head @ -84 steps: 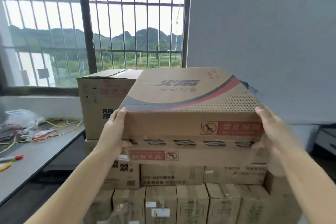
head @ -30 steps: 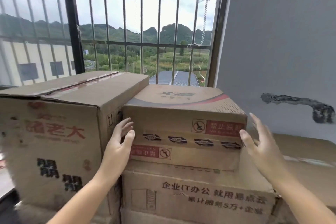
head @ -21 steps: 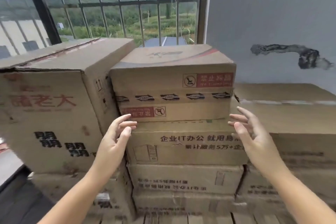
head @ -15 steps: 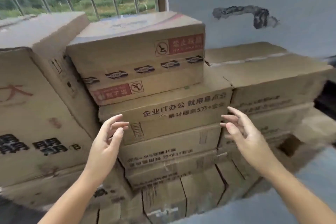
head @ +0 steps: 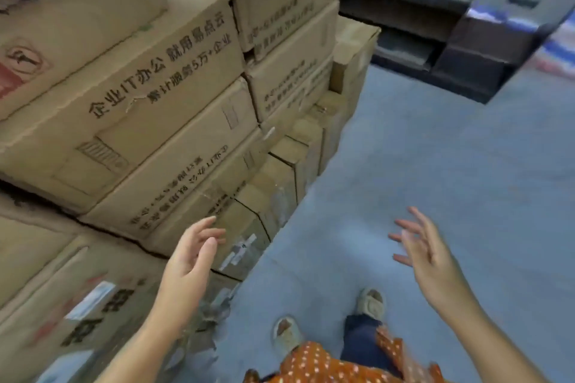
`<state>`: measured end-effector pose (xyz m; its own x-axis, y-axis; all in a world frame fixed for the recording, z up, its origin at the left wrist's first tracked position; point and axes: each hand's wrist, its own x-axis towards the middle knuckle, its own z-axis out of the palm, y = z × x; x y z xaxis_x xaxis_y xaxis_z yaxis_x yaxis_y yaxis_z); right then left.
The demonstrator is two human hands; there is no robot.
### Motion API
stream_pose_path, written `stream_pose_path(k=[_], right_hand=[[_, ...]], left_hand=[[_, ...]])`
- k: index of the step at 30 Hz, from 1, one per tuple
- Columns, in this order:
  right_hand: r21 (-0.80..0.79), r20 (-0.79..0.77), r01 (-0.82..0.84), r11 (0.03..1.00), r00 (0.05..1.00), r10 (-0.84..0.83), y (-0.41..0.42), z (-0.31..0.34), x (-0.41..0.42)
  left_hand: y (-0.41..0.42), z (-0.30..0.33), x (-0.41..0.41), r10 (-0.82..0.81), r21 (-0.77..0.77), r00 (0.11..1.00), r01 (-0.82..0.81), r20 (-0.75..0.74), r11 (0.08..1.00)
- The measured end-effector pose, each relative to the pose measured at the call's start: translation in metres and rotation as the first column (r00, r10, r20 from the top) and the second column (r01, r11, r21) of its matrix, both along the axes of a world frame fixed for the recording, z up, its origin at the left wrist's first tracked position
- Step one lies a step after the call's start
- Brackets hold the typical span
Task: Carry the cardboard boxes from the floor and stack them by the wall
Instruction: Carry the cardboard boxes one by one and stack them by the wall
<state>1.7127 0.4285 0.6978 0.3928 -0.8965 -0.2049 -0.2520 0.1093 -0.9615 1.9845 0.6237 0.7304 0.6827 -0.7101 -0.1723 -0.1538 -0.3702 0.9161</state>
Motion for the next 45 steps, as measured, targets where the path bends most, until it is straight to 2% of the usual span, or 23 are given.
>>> stream_pose_path(k=[4,11,15,20,26,31,36,41,45], right_hand=[[0.044,-0.034,0.308,0.950,0.951,-0.307,0.042,-0.015,-0.076],[0.081,-0.147,0.571,0.817,0.817,-0.557,0.113,-0.014,-0.209],[0.137,-0.192,0.735,0.665,0.678,-0.710,0.156,-0.013,-0.303],[0.191,-0.218,0.857,0.478,0.512,-0.831,0.190,-0.010,-0.416],[0.150,-0.201,0.958,0.246,0.273,-0.941,0.208,-0.002,-0.503],[0.198,-0.203,0.973,0.116,0.156,-0.967,0.195,-0.011,-0.541],[0.189,-0.209,0.981,0.046,0.086,-0.974,0.136,-0.015,-0.591],[0.174,-0.184,0.981,-0.082,-0.049,-0.982,0.054,-0.010,-0.651],[0.159,-0.192,0.977,-0.141,-0.110,-0.975,-0.007,0.000,-0.699]], left_hand=[[-0.026,-0.007,-0.047,-0.203,0.069,0.975,0.210,-0.091,0.975],[-0.090,-0.021,-0.167,-0.527,0.153,0.840,0.542,-0.129,0.827],[-0.113,-0.036,-0.277,-0.658,0.202,0.723,0.691,-0.210,0.694],[-0.132,-0.042,-0.422,-0.741,0.167,0.597,0.801,-0.308,0.575],[-0.174,-0.034,-0.555,-0.865,0.105,0.403,0.915,-0.298,0.390],[-0.215,-0.042,-0.622,-0.904,0.103,0.316,0.949,-0.289,0.299],[-0.283,-0.049,-0.686,-0.921,0.115,0.272,0.962,-0.278,0.249],[-0.388,-0.034,-0.766,-0.956,0.085,0.152,0.987,-0.251,0.134],[-0.459,-0.017,-0.839,-0.979,0.087,0.002,0.996,-0.203,-0.016]])
